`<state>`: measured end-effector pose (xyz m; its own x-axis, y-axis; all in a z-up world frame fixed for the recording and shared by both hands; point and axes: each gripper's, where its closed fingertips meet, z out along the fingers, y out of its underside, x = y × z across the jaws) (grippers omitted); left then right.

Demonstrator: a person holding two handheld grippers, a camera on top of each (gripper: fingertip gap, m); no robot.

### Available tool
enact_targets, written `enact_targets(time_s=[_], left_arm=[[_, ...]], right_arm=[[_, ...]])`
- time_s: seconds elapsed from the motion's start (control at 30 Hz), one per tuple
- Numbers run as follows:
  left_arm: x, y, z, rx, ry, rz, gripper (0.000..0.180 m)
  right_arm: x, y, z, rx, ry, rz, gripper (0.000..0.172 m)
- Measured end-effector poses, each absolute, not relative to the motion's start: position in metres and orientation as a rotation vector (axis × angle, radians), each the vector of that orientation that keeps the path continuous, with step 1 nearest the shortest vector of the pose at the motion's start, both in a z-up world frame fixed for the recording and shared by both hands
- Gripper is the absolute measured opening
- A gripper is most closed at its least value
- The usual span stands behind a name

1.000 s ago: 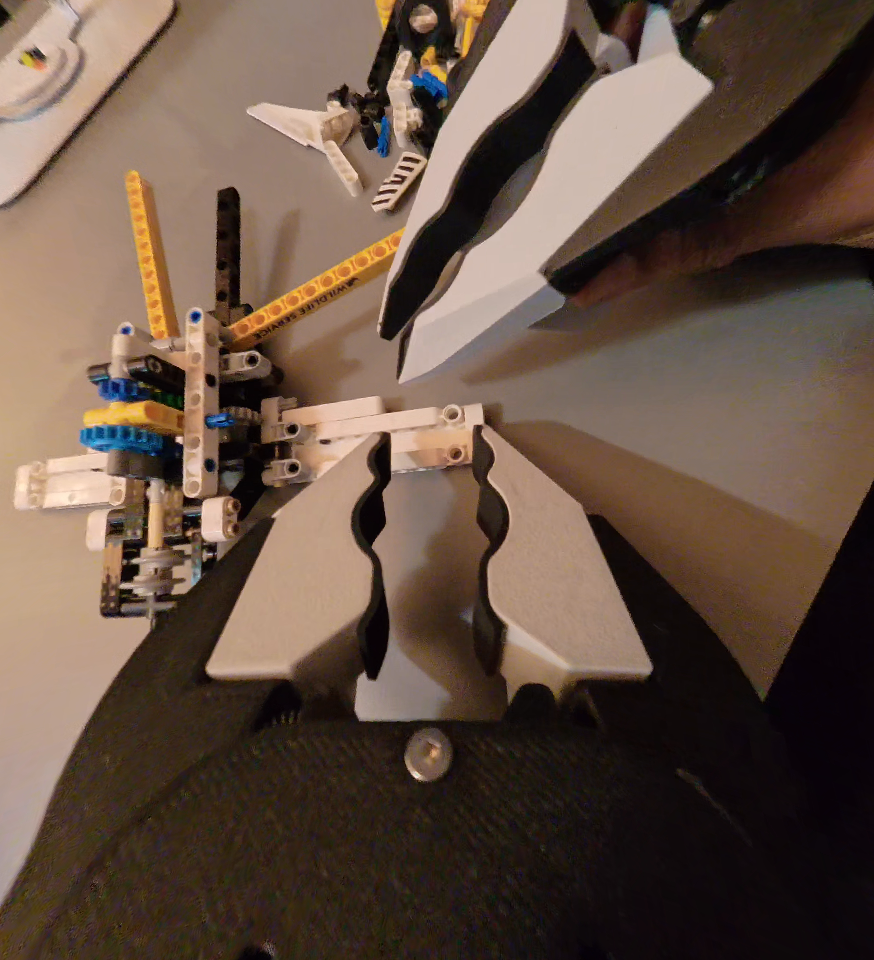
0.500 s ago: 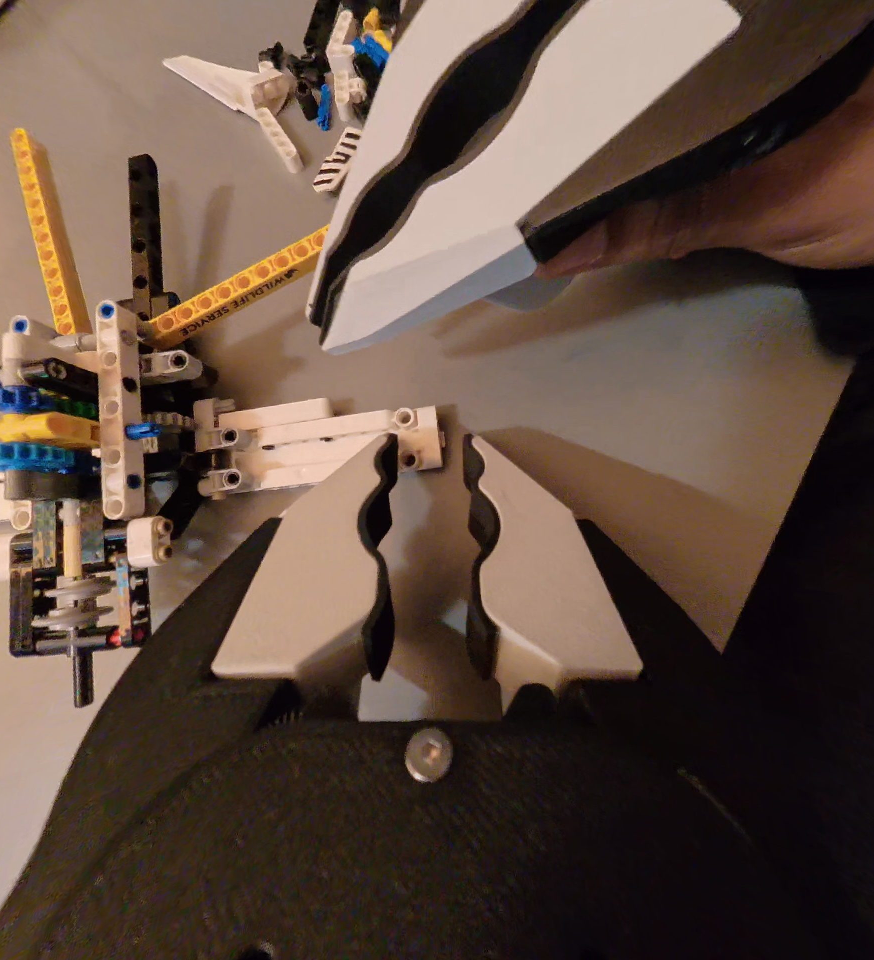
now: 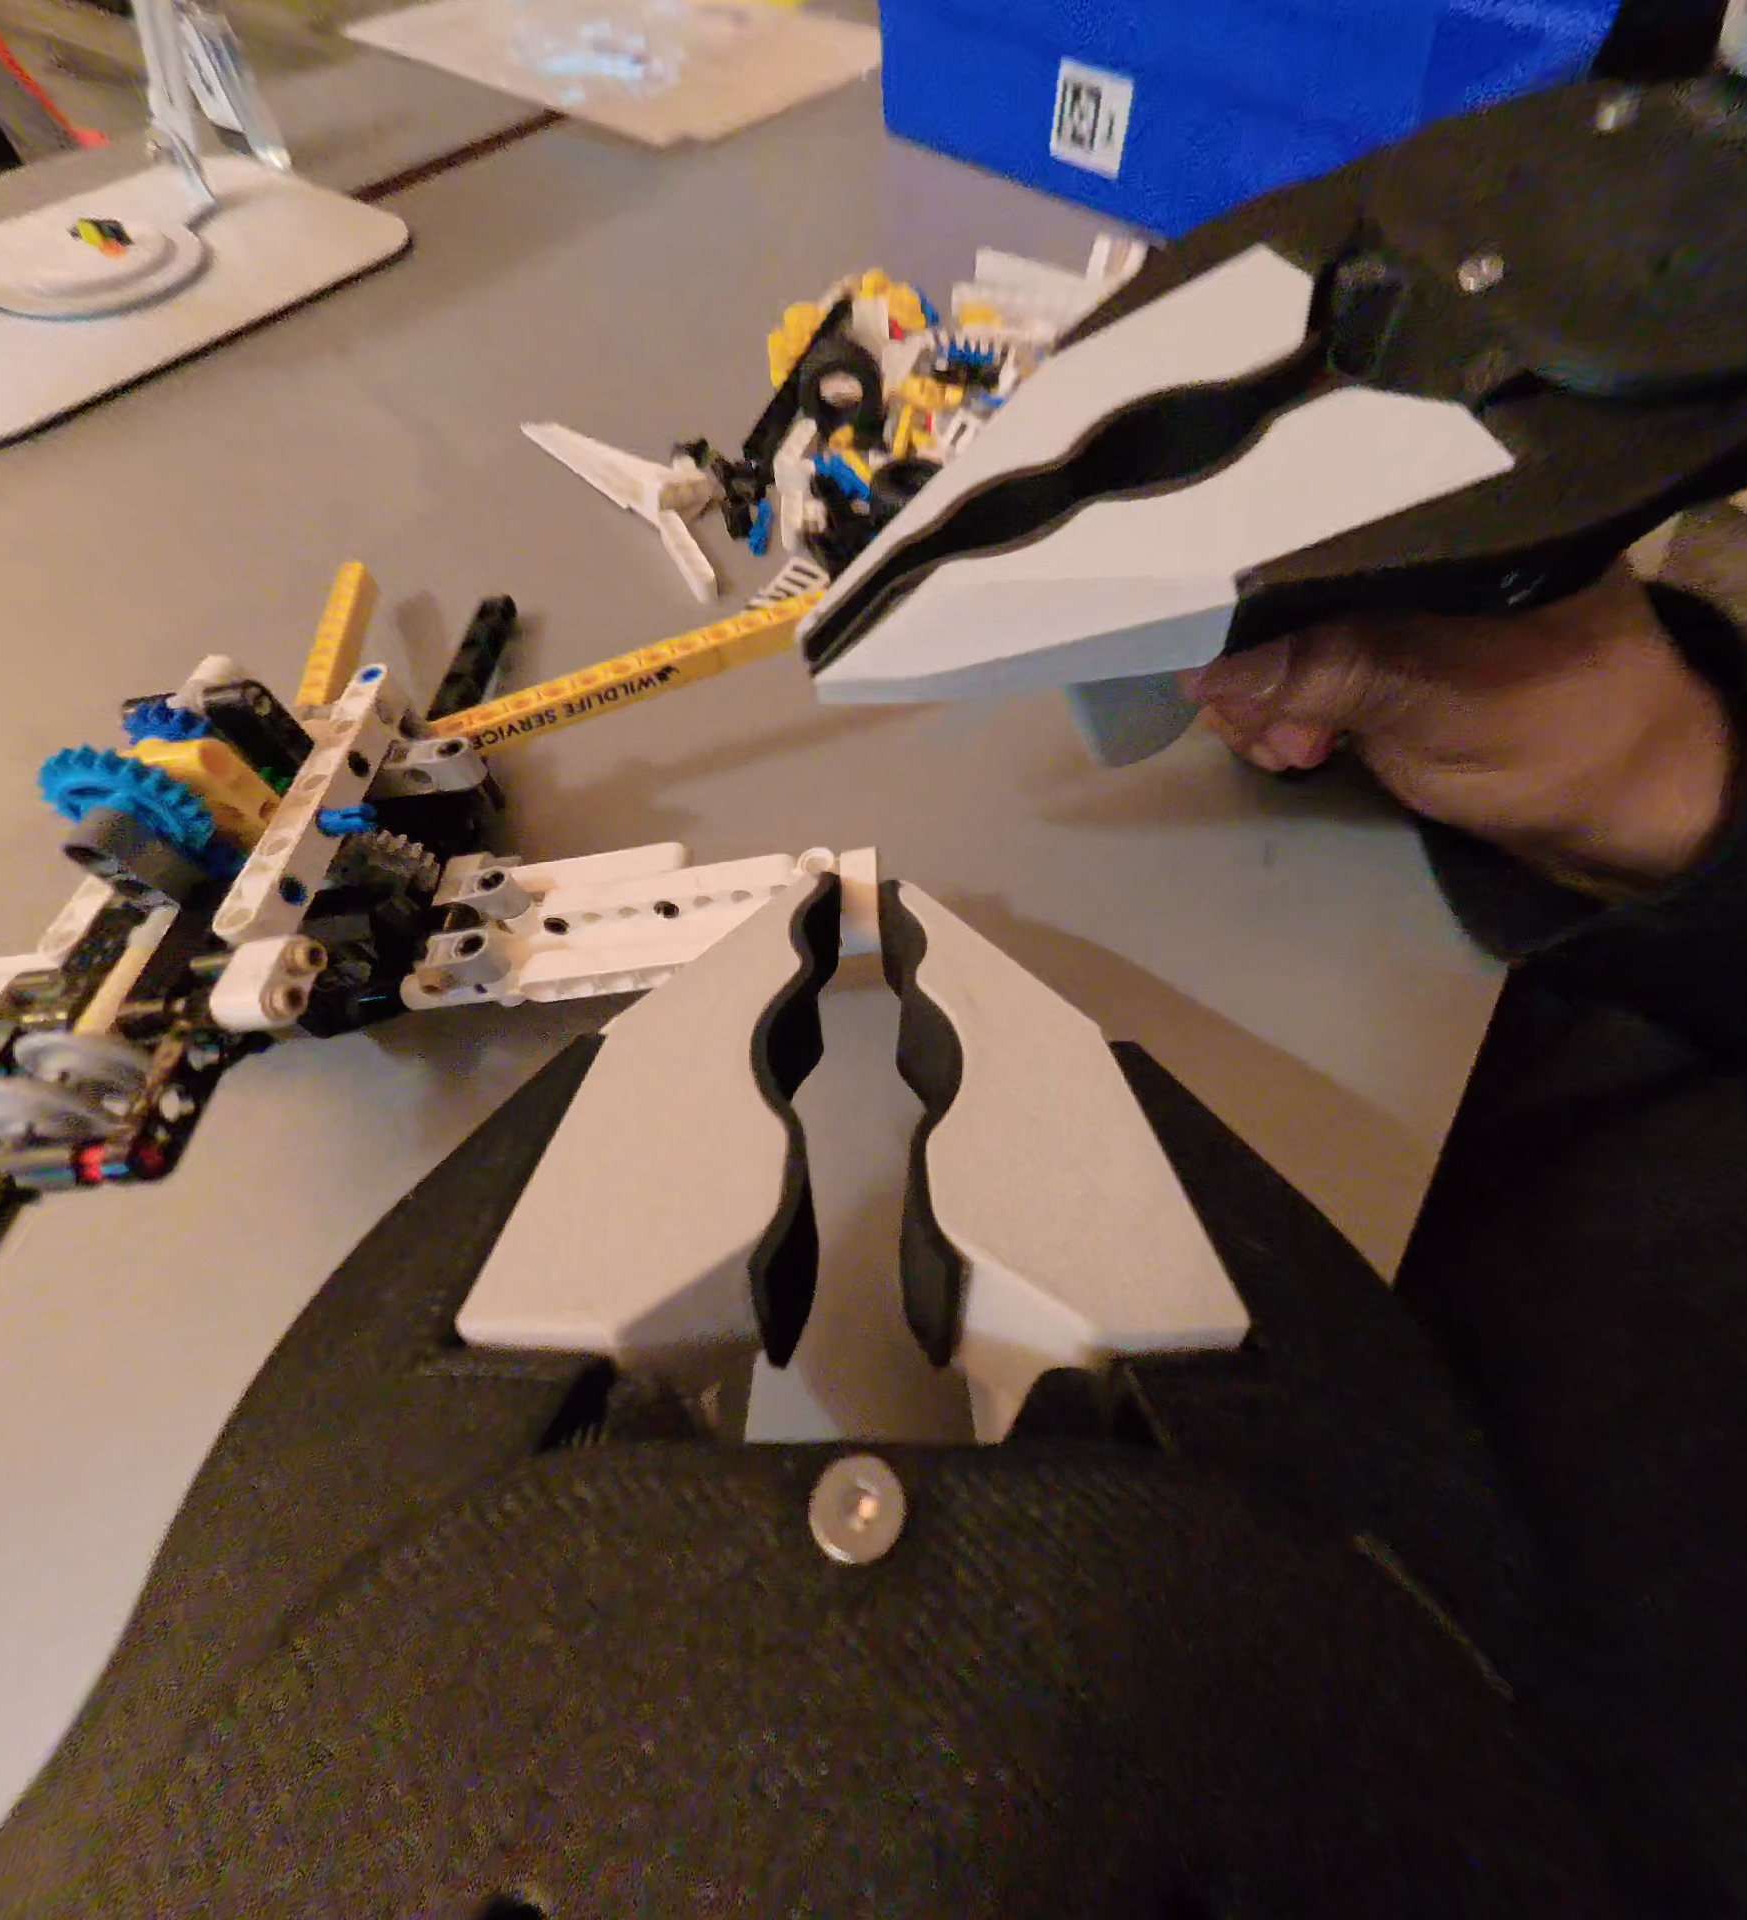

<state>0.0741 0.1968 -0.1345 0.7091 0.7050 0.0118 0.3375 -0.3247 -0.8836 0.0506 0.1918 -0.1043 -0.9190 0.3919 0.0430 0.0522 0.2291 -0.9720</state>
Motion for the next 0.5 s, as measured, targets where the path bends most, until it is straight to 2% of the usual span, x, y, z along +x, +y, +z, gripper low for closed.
enact_targets(time_s=[0.17,0.5], left_arm=[[0.071,0.190,-0.125,-1.878,-0.824,0.489,0.004],[0.068,0.180,-0.113,-1.801,-0.848,0.509,0.004]], right_arm=[[0.048,0.201,-0.088,-0.436,-2.110,1.864,0.005],[0.078,0.181,-0.090,-0.134,-2.162,1.858,0.037]])
